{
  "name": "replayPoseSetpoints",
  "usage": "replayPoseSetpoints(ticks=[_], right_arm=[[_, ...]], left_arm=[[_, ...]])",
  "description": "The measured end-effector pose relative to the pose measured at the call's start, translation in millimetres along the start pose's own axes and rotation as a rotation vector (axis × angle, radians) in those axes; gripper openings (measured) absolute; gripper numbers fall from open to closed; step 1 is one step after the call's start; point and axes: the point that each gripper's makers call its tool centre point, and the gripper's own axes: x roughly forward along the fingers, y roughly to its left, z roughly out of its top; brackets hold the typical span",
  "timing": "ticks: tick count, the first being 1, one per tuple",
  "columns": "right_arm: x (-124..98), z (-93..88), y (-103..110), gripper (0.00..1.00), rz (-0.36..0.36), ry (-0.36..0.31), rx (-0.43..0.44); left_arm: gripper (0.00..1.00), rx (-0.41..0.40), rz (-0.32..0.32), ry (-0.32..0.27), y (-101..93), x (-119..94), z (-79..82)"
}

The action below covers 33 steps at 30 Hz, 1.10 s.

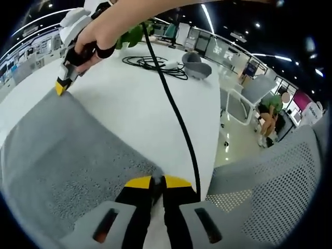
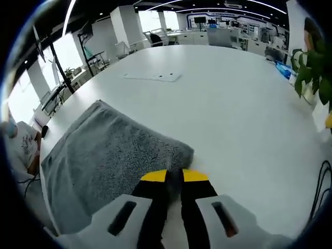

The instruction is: Fold the towel on the table until its edges align and the towel forms a compact rectangular stack.

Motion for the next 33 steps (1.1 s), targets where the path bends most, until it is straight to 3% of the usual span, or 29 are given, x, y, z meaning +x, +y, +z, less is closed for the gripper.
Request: replayPoseSetpoints(ticks=[5, 8, 21, 25, 33], right_arm=[[3, 2.1, -2, 0.02, 0.003, -0.004, 0.009], [-6, 2.9, 4, 0.01, 0.001, -0.008, 0.024], [-3, 18.4, -2, 0.0, -0.022, -0.017, 0.054], [-17, 22.1, 12, 0.0, -0.026, -0.029, 0.066], [-20, 43.9, 22, 0.0, -0.025, -0.077, 0.128]], left_arm=[[0.05, 0.001, -0.003, -0.008, 0.7, -2, 2.0], [0.05, -0.003, -0.008, -0.017, 0.2, -6, 4.6], [0.04, -0.047, 0.016, -0.123, 3.1, -35, 22.5], [0.04, -0.05, 0.022, -0.147, 5.2, -45, 26.0], [0.04, -0.053, 0.05, -0.209, 10.2, -70, 32.7]])
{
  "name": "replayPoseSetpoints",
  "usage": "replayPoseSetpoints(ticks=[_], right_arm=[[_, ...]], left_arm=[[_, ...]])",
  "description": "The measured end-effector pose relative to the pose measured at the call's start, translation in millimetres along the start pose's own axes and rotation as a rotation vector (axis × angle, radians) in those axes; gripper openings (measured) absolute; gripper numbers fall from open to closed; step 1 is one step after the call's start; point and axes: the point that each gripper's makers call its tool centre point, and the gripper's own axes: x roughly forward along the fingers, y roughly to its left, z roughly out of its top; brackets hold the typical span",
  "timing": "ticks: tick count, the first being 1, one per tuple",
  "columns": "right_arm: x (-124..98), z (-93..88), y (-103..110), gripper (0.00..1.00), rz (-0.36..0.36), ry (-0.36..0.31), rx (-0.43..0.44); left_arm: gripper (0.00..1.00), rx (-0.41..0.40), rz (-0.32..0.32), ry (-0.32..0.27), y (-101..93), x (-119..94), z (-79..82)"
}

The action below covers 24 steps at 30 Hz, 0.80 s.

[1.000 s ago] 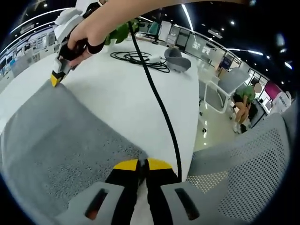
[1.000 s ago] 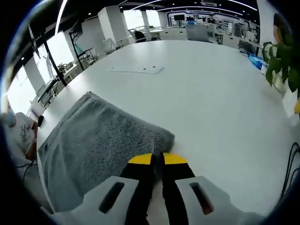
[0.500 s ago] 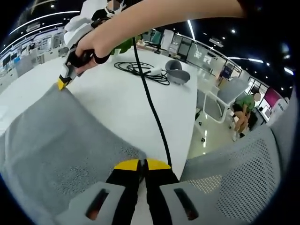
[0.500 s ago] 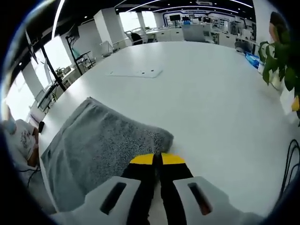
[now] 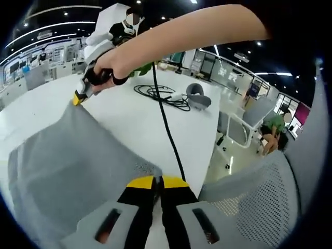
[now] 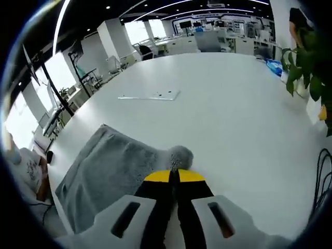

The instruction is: Fold the towel on the table until its edges align and the towel forms a compact rectangular stack.

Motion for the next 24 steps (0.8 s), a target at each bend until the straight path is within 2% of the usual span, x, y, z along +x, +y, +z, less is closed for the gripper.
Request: replayPoseSetpoints(ticks=[3, 8, 18, 24], right_arm=[[-6, 10.1, 15, 0.0, -0.005, -0.023, 0.002], [-2, 23.4, 29, 0.0, 0.009, -0.039, -0.025], [-6, 38.7, 59, 0.0, 0.023, -0.061, -0.051], [-6, 48.4, 74, 0.0, 0.039, -0.074, -0.062]], left_arm=[[0.04, 0.04, 0.017, -0.017, 3.8, -13, 0.3], [0.04, 0.017, 0.044, -0.052, 12.6, -32, 4.0], [0.04, -0.014, 0.076, -0.094, 25.1, -61, 11.2], [0.04, -0.04, 0.091, -0.141, 32.5, -82, 16.3]])
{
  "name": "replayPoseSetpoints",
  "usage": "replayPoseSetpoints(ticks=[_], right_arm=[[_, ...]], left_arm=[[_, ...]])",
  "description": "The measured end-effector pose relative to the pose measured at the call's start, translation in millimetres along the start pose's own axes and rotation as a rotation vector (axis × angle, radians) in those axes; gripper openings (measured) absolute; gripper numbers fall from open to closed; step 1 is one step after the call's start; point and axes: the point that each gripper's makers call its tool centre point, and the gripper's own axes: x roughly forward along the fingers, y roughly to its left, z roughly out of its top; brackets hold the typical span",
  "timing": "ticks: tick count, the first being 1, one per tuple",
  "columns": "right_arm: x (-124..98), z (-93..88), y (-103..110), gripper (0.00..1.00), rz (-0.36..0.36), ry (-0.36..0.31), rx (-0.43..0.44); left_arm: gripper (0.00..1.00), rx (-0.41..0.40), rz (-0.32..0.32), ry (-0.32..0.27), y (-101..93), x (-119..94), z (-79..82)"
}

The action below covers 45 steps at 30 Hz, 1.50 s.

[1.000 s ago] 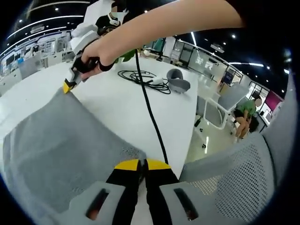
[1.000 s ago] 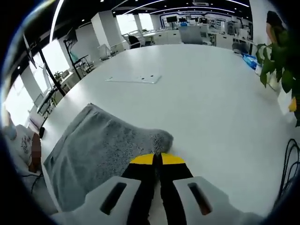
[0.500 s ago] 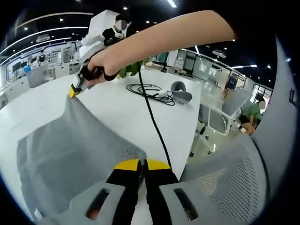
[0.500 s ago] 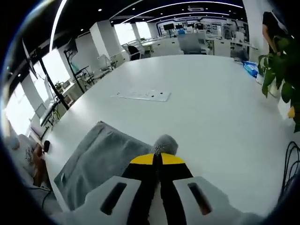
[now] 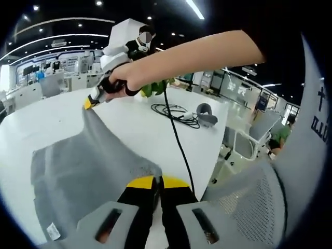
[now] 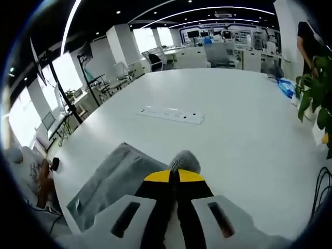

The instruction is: Fold the towel on the table until its edges align and the towel forms a compact rectangular stack.

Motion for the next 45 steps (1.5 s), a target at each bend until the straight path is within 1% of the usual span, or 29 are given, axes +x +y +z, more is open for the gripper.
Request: replayPoseSetpoints(ticks=[2, 6, 8, 10, 13, 16, 17, 19, 20, 26, 27, 28, 30, 33, 34, 36, 42, 45], right_arm=[[3, 4.1, 5, 0.0, 0.004, -0.005, -0.005], [6, 10.1, 14, 0.0, 0.012, -0.014, -0.011], [5, 11.8, 24, 0.0, 0.017, -0.017, -0.016], [4, 14.2, 32, 0.0, 0.023, -0.021, -0.019], [12, 20.3, 37, 0.0, 0.03, -0.026, -0.026], [14, 23.9, 44, 0.0, 0.036, -0.029, -0.027], [18, 26.4, 47, 0.0, 0.043, -0.032, -0.026], [16, 26.9, 59, 0.0, 0.048, -0.037, -0.028], [18, 28.2, 63, 0.0, 0.051, -0.037, -0.029], [27, 34.5, 79, 0.0, 0.066, -0.042, -0.035], [24, 33.8, 87, 0.0, 0.069, -0.044, -0.037], [25, 34.5, 90, 0.0, 0.071, -0.044, -0.037], [33, 37.5, 94, 0.0, 0.077, -0.044, -0.038], [34, 36.0, 106, 0.0, 0.083, -0.042, -0.045], [37, 36.3, 110, 0.0, 0.086, -0.04, -0.047], [46, 38.6, 110, 0.0, 0.087, -0.037, -0.048], [53, 32.5, 131, 0.0, 0.099, -0.017, -0.06], [63, 32.7, 138, 0.0, 0.107, -0.008, -0.064]], left_arm=[[0.04, -0.012, 0.01, -0.015, 3.5, -7, 2.1], [0.04, -0.026, 0.04, -0.033, 14.6, -21, 0.6], [0.04, -0.033, 0.057, -0.038, 20.4, -28, -1.2], [0.04, -0.038, 0.071, -0.04, 24.8, -33, -3.1], [0.04, -0.054, 0.092, -0.047, 33.5, -44, -8.0], [0.04, -0.061, 0.11, -0.05, 39.9, -52, -11.2], [0.04, -0.066, 0.116, -0.052, 42.6, -55, -12.4], [0.04, -0.072, 0.128, -0.055, 46.6, -61, -14.2], [0.04, -0.074, 0.132, -0.055, 48.6, -63, -15.8], [0.04, -0.091, 0.158, -0.062, 60.6, -80, -22.4], [0.04, -0.097, 0.164, -0.065, 63.4, -83, -23.5], [0.04, -0.1, 0.167, -0.067, 64.9, -84, -24.2], [0.04, -0.107, 0.175, -0.07, 70.0, -89, -26.6], [0.04, -0.119, 0.185, -0.074, 75.8, -96, -29.0], [0.04, -0.121, 0.187, -0.073, 77.2, -97, -29.8], [0.04, -0.126, 0.192, -0.074, 81.8, -101, -32.3], [0.04, -0.148, 0.207, -0.066, 93.6, -111, -44.4], [0.04, -0.162, 0.216, -0.065, 98.0, -116, -48.5]])
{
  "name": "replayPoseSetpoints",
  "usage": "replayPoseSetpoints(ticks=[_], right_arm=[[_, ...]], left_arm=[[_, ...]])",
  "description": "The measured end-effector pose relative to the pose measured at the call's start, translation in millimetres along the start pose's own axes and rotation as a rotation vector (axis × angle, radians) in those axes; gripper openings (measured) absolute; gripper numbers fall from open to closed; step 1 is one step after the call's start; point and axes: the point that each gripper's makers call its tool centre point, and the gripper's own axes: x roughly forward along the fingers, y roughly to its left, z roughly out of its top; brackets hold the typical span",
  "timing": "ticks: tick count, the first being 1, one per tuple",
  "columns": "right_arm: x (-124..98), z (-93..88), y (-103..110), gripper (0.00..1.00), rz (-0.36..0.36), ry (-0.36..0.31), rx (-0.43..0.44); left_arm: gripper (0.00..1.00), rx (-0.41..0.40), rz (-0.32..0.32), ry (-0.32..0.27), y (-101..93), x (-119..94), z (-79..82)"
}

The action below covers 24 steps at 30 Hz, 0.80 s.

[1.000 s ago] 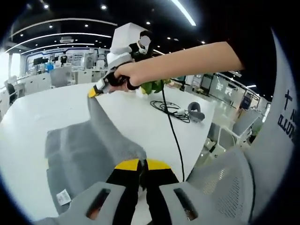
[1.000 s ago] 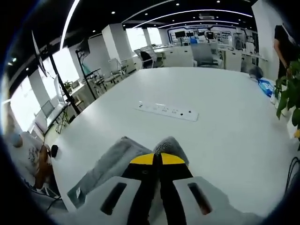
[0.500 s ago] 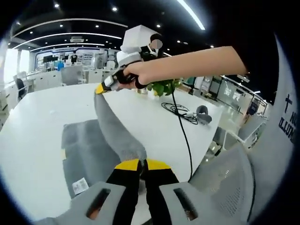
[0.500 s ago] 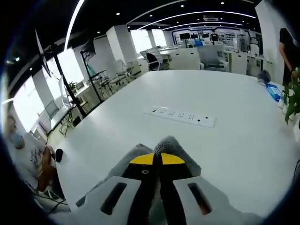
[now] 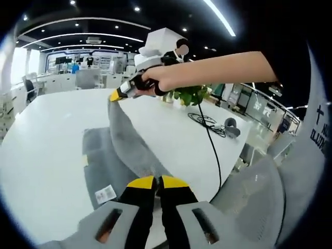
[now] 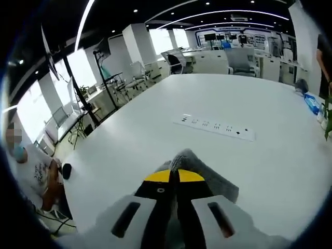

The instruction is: Fold the towel on the table until its edges align and the towel forms a compact rectangular stack.

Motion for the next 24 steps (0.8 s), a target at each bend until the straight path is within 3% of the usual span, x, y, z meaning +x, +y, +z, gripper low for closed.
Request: replayPoseSetpoints(ticks=[12, 24], right_arm=[[26, -4.5, 26, 0.0, 0.03, 0.026, -0.02], [58, -19.2, 33, 0.0, 0.029, 0.069, -0.017]], left_arm=[[0.04, -0.052, 0.034, 0.01, 22.8, -11, -17.6], [0.04, -0.122, 0.057, 0.063, 48.3, -9, -47.3]])
